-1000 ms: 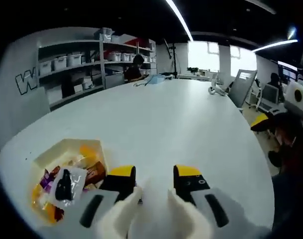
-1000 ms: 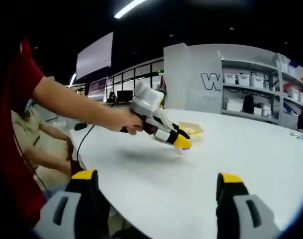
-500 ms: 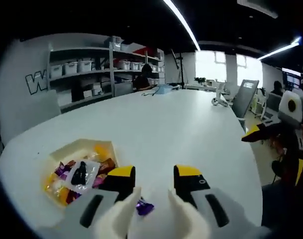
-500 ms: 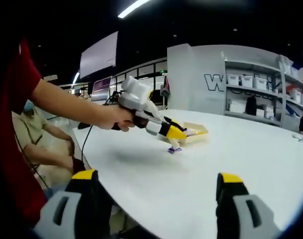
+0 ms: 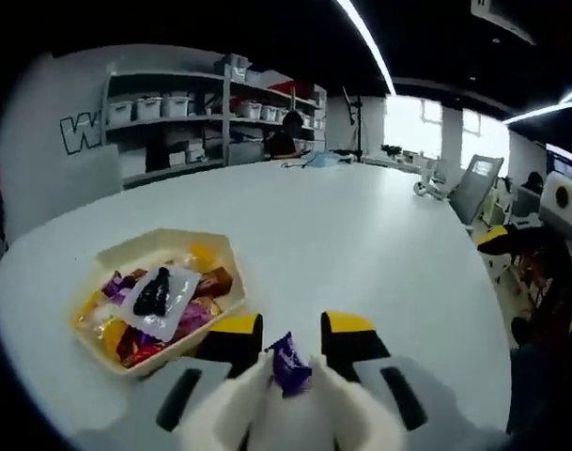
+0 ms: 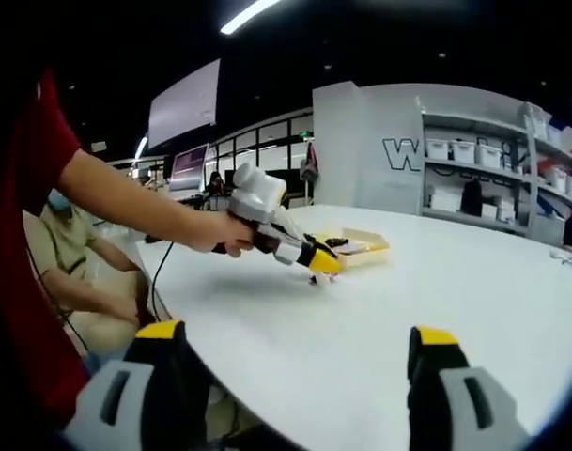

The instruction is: Place the target food into the container with the food tongs after gripping and lifting it, then release it inside without dropping or visibly crushing the food.

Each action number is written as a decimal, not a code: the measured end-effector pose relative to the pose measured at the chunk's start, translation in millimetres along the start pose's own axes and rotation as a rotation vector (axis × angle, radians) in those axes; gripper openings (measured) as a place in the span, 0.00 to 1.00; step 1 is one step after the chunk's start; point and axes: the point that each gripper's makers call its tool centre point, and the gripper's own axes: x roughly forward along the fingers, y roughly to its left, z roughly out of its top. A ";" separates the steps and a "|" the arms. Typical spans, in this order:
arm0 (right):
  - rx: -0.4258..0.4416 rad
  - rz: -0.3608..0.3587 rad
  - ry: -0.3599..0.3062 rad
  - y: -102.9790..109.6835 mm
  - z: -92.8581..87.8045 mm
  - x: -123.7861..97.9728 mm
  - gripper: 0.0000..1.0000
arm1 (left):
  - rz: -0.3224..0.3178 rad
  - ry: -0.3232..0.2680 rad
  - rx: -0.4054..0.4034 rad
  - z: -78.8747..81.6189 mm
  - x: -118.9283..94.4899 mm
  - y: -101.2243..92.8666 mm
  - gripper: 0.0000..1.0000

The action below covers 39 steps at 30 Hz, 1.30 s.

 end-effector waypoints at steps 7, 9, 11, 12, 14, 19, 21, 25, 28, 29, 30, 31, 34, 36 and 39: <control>-0.004 0.010 0.006 3.4 -0.3 1.8 0.97 | 0.012 -0.011 -0.006 -0.1 -1.5 -0.7 0.21; -0.007 0.013 0.008 3.4 -0.1 2.1 0.97 | 0.015 -0.015 -0.027 0.2 -2.2 -1.0 0.21; -0.010 0.014 0.004 3.5 2.4 1.8 0.97 | 0.018 -0.010 -0.059 -0.1 -4.0 0.4 0.21; -0.010 0.014 0.002 3.6 3.3 1.7 0.97 | 0.019 -0.007 -0.098 -0.3 -5.1 -0.4 0.21; -0.010 0.014 0.001 3.9 4.2 1.5 0.97 | 0.011 -0.014 -0.103 1.6 -7.2 -0.6 0.21; -0.015 0.017 0.008 6.3 1.9 2.4 0.97 | 0.011 -0.007 -0.062 2.3 -14.4 -1.7 0.21; -0.017 0.022 0.008 8.1 2.3 2.8 0.97 | 0.012 -0.023 -0.071 6.5 -17.4 -0.3 0.22; -0.023 0.030 0.015 11.0 2.2 3.5 0.97 | 0.005 -0.025 -0.030 9.2 -18.6 -3.2 0.24; -0.024 0.032 0.013 12.2 3.4 2.9 0.97 | -0.053 -0.066 -0.065 17.6 -19.9 -12.0 0.27; -0.023 0.032 0.011 12.3 4.0 2.6 0.97 | -0.032 -0.057 -0.054 15.5 -19.4 -8.0 0.27; -0.024 0.032 0.011 12.4 4.0 2.5 0.97 | -0.008 -0.040 -0.033 12.1 -18.4 -3.4 0.28; -0.027 0.032 0.015 12.7 3.6 2.5 0.97 | 0.024 -0.022 0.009 8.1 -17.3 3.4 0.28; -0.029 0.032 0.015 13.7 3.8 1.9 0.97 | -0.024 0.040 -0.085 -11.9 -11.8 -1.3 0.28; -0.027 0.034 0.019 14.4 2.8 1.5 0.97 | -0.010 -0.003 0.023 -5.9 -14.7 -1.7 0.26; -0.039 0.029 0.036 13.5 -1.0 2.8 0.97 | -0.003 0.005 0.026 -6.6 -14.7 -3.7 0.24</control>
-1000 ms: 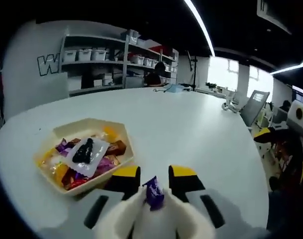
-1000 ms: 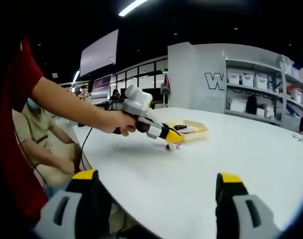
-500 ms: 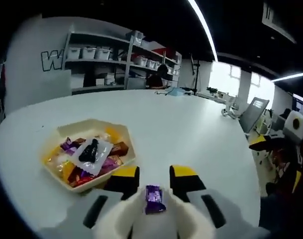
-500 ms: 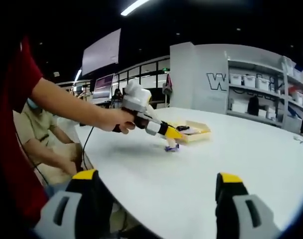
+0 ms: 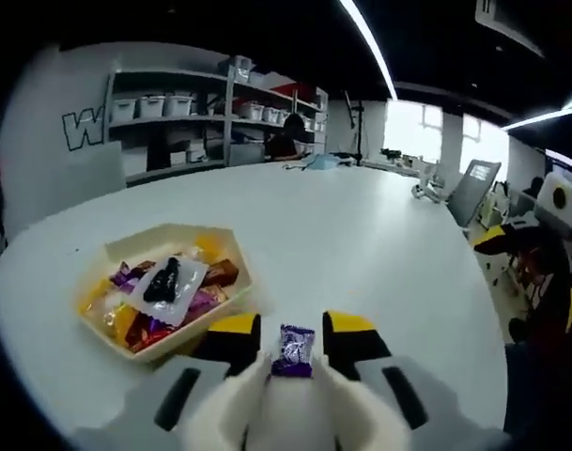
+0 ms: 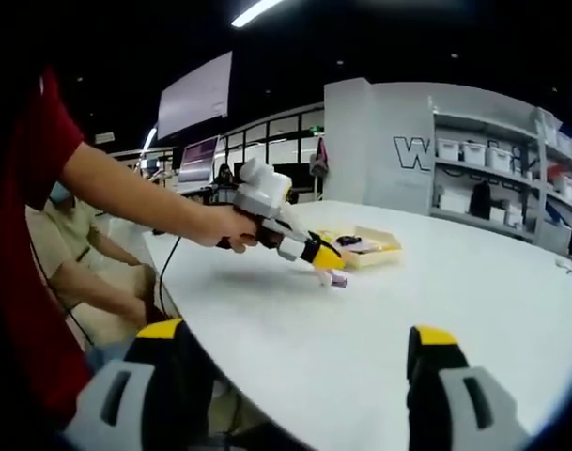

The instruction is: Place the target food into the container with the food tongs after gripping and lifting it, then release it inside without dropping or visibly crushing the food.

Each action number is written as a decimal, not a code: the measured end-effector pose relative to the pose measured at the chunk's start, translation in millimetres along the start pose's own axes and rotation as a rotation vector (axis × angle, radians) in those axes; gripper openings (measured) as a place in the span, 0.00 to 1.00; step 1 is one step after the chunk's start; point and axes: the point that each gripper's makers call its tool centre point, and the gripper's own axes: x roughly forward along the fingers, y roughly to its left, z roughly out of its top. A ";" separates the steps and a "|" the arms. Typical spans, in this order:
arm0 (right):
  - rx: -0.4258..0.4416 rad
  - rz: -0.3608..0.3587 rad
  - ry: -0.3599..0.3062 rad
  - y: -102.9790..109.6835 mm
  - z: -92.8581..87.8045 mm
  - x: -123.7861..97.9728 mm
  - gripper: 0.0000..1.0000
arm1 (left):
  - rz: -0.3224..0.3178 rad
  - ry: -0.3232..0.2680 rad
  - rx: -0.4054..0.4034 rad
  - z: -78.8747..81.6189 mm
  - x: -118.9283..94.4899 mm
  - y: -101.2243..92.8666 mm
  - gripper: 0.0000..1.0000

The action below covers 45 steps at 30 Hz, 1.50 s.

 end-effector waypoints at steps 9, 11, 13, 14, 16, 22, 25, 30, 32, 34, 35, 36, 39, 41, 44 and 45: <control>-0.006 0.006 0.004 2.8 0.4 -0.5 0.97 | 0.022 0.004 -0.100 1.8 -1.7 11.3 0.22; -0.005 0.004 0.005 2.5 -0.1 -0.5 0.97 | 0.021 -0.004 -0.090 7.1 -4.5 10.7 0.22; -0.008 0.005 0.007 3.0 -0.5 0.1 0.96 | 0.014 -0.008 -0.081 11.6 -6.2 9.9 0.23; -0.008 0.006 0.009 3.7 -0.7 1.1 0.96 | 0.010 -0.009 -0.064 14.1 -6.8 9.3 0.23; -0.014 0.008 0.011 5.1 -0.2 2.7 0.96 | 0.014 -0.005 -0.045 16.3 -8.3 9.7 0.23; -0.016 0.017 0.011 8.1 -0.1 3.6 0.96 | 0.012 -0.026 -0.056 25.3 -12.3 10.9 0.23; -0.014 0.013 0.014 7.1 -1.0 2.7 0.96 | 0.017 -0.040 -0.060 32.2 -15.2 14.1 0.23; -0.017 0.014 0.008 7.1 1.9 2.4 0.96 | 0.031 -0.072 -0.052 51.3 -19.4 23.9 0.23; -0.018 0.014 0.009 7.0 1.9 3.0 0.96 | 0.036 -0.080 -0.051 58.2 -21.3 26.9 0.23; -0.017 0.014 0.007 7.1 2.2 3.2 0.96 | 0.037 -0.084 -0.054 63.3 -22.0 31.3 0.23; -0.016 0.015 0.009 7.3 1.6 3.3 0.96 | 0.039 -0.088 -0.050 65.7 -22.6 32.7 0.23; -0.016 0.015 0.010 7.4 0.7 3.3 0.96 | 0.043 -0.090 -0.043 68.3 -22.6 35.6 0.23; -0.012 0.012 0.015 5.8 -1.9 3.1 0.96 | 0.056 -0.095 -0.038 74.2 -23.9 41.3 0.23; -0.009 0.011 0.018 3.9 -3.0 3.9 0.96 | 0.057 -0.090 -0.037 75.9 -22.8 45.3 0.23; -0.012 0.010 0.020 2.3 -2.3 5.5 0.96 | 0.066 -0.094 -0.031 79.1 -23.1 47.2 0.23; -0.012 0.011 0.019 1.6 -1.3 6.2 0.96 | 0.068 -0.093 -0.036 80.0 -23.0 47.3 0.23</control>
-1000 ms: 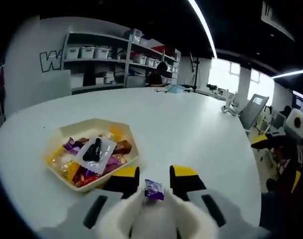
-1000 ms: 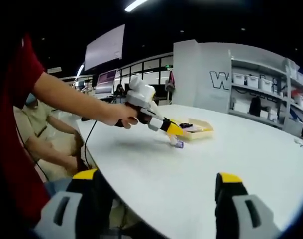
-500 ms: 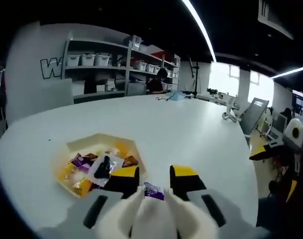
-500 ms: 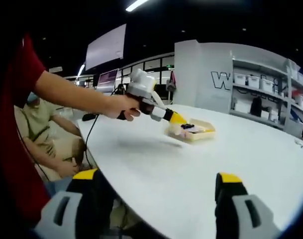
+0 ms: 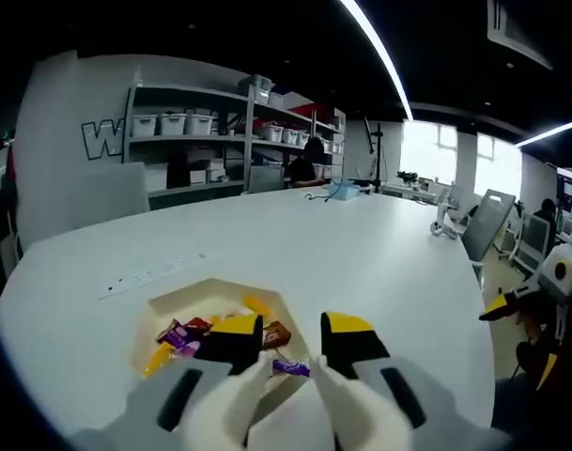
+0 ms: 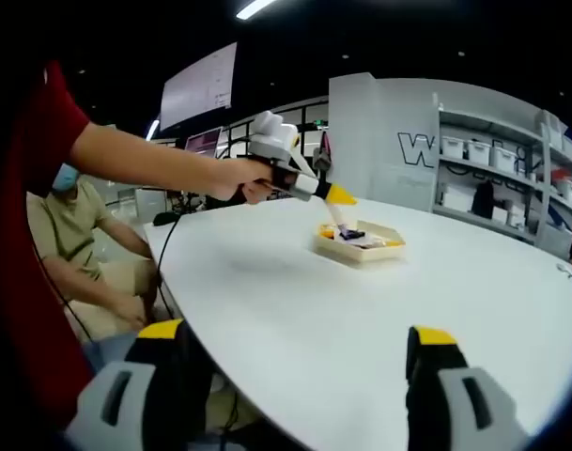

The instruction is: Place the target food into the container with the food tongs after gripping and lifting it, then release it inside without dropping or visibly crushing the food.

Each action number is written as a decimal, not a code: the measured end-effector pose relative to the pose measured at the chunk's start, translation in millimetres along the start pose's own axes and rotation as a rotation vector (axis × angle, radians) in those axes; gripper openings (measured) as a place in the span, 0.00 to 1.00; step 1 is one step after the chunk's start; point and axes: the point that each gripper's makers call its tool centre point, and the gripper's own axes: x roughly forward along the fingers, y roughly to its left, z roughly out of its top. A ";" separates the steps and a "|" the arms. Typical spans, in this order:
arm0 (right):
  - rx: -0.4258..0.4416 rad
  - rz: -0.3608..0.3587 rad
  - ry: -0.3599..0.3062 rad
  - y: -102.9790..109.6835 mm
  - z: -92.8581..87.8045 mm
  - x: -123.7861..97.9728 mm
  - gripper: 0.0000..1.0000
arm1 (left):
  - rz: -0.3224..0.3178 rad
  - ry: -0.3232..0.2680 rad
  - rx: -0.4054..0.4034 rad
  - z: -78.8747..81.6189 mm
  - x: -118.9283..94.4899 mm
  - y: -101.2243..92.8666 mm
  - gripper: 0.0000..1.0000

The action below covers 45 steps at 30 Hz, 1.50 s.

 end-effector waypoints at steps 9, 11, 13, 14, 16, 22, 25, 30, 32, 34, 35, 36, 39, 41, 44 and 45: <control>0.023 -0.023 -0.008 -13.1 -1.2 1.0 0.96 | 0.044 0.011 0.029 20.7 19.2 35.6 0.23; 0.024 -0.028 0.000 -17.0 -3.3 1.2 0.96 | 0.049 0.008 0.034 22.5 21.1 39.4 0.23; 0.029 -0.030 0.003 -20.6 -4.1 1.7 0.96 | 0.058 0.003 0.035 23.7 21.8 43.0 0.24; 0.031 -0.031 0.005 -22.7 -4.2 2.4 0.96 | 0.061 -0.002 0.026 24.4 22.4 44.9 0.24; 0.029 -0.034 0.007 -24.8 -3.3 4.0 0.96 | 0.067 -0.004 0.019 24.1 24.2 48.0 0.24; 0.031 -0.032 0.007 -26.3 -2.3 9.4 0.96 | 0.069 -0.018 -0.005 25.2 26.2 50.9 0.27; 0.031 -0.029 0.006 -25.9 -2.6 10.4 0.96 | 0.069 -0.021 -0.003 24.2 25.6 52.0 0.27; 0.028 -0.025 -0.002 -25.5 2.2 9.1 0.97 | 0.052 -0.031 0.001 24.2 22.0 47.1 0.27; 0.028 -0.027 -0.014 -25.0 5.5 6.6 0.96 | 0.068 -0.069 0.005 31.7 19.3 47.8 0.27; 0.027 -0.027 -0.019 -23.1 6.3 4.0 0.97 | 0.079 -0.079 0.009 35.7 16.3 45.7 0.27; 0.026 -0.028 -0.020 -22.3 6.0 3.0 0.97 | 0.091 -0.082 0.037 36.8 15.1 46.0 0.27; 0.026 -0.028 -0.019 -21.1 5.2 1.5 0.97 | 0.082 -0.086 0.046 37.3 13.7 42.0 0.27; 0.021 -0.031 -0.019 -17.5 4.2 -2.7 0.97 | 0.071 -0.088 0.036 37.7 7.7 34.5 0.28; 0.021 -0.031 -0.024 -16.1 5.5 -4.3 0.97 | 0.066 -0.083 0.038 36.4 3.9 30.0 0.28; 0.013 -0.028 -0.032 -11.8 9.5 -6.0 0.97 | 0.069 -0.106 -0.033 32.7 -3.1 23.1 0.28; 0.010 -0.026 -0.034 -10.3 10.7 -6.0 0.97 | 0.069 -0.106 -0.043 31.7 -3.9 21.9 0.29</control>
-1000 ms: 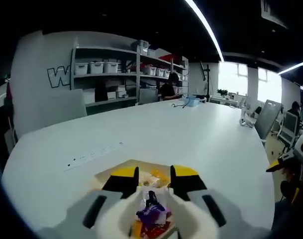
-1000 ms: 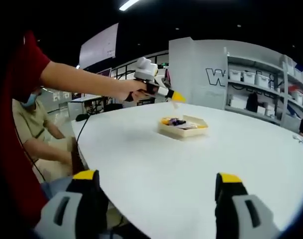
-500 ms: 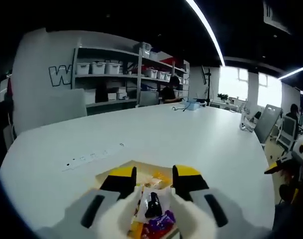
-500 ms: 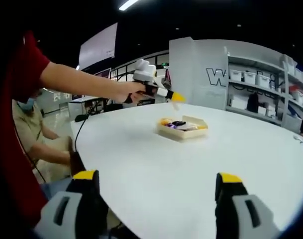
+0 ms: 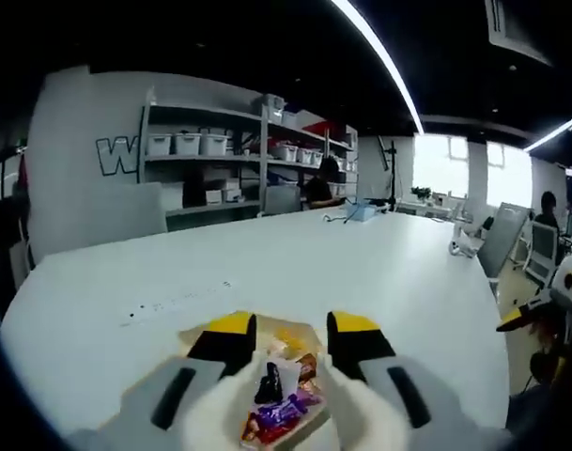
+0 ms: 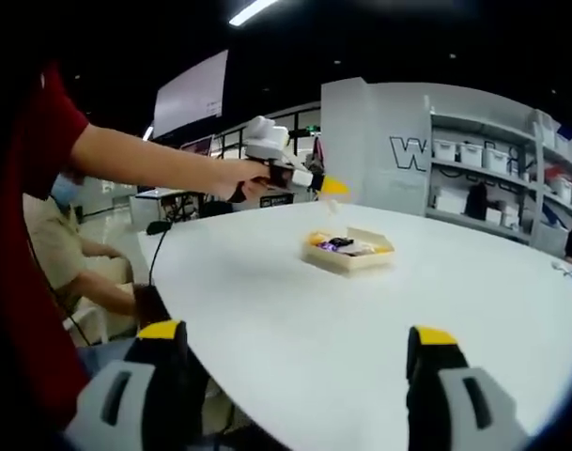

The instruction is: Place the target food into the container with the food tongs after gripping and lifting it, then release it inside without dropping or visibly crushing the food.

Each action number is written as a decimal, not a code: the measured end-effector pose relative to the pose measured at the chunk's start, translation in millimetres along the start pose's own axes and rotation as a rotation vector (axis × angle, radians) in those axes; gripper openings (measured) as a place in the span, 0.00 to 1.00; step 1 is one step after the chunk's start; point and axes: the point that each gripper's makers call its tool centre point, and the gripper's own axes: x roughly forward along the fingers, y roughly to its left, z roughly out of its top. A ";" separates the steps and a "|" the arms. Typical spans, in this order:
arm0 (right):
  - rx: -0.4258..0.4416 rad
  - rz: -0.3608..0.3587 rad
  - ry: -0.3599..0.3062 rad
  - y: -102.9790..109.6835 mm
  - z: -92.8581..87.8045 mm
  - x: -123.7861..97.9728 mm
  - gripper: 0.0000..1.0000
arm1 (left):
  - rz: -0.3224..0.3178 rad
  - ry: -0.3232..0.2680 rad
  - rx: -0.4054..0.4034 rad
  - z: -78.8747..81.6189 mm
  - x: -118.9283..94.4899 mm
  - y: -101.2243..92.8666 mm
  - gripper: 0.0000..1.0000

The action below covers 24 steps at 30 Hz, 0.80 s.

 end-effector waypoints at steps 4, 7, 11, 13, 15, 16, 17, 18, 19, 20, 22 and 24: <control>-0.016 0.020 -0.009 9.9 3.9 0.7 0.97 | -0.018 0.007 0.038 -9.7 -7.8 -8.9 0.29; -0.021 0.034 -0.008 15.4 3.0 2.1 0.97 | -0.036 0.017 0.041 -18.4 -15.5 -17.3 0.29; -0.028 0.066 -0.001 23.7 1.8 4.5 0.97 | -0.056 0.013 0.031 -25.0 -24.2 -27.6 0.29; -0.037 0.076 -0.003 26.0 3.1 5.7 0.96 | -0.056 0.025 0.038 -29.4 -28.1 -29.0 0.29; -0.037 0.080 -0.008 26.9 4.6 7.2 0.96 | -0.056 0.033 0.045 -33.0 -31.8 -28.4 0.29; -0.035 0.084 -0.012 27.9 5.6 7.7 0.96 | -0.053 0.034 0.047 -33.9 -34.1 -28.8 0.29; -0.033 0.089 -0.014 29.3 6.5 8.3 0.96 | -0.049 0.034 0.044 -34.5 -36.3 -28.5 0.29; -0.035 0.096 -0.017 31.0 7.5 9.4 0.96 | -0.045 0.033 0.035 -34.9 -38.4 -27.3 0.29; -0.039 0.101 -0.017 32.2 7.7 10.8 0.96 | -0.048 0.029 0.017 -34.4 -40.1 -27.0 0.29; -0.041 0.104 -0.014 32.5 7.4 12.1 0.96 | -0.045 0.023 0.000 -33.3 -41.7 -27.2 0.29; -0.046 0.096 -0.010 30.9 7.7 14.1 0.98 | -0.035 0.019 -0.012 -31.4 -44.0 -25.0 0.29; -0.058 0.093 -0.016 29.5 10.2 13.8 0.99 | -0.032 0.011 -0.012 -29.9 -47.0 -25.4 0.29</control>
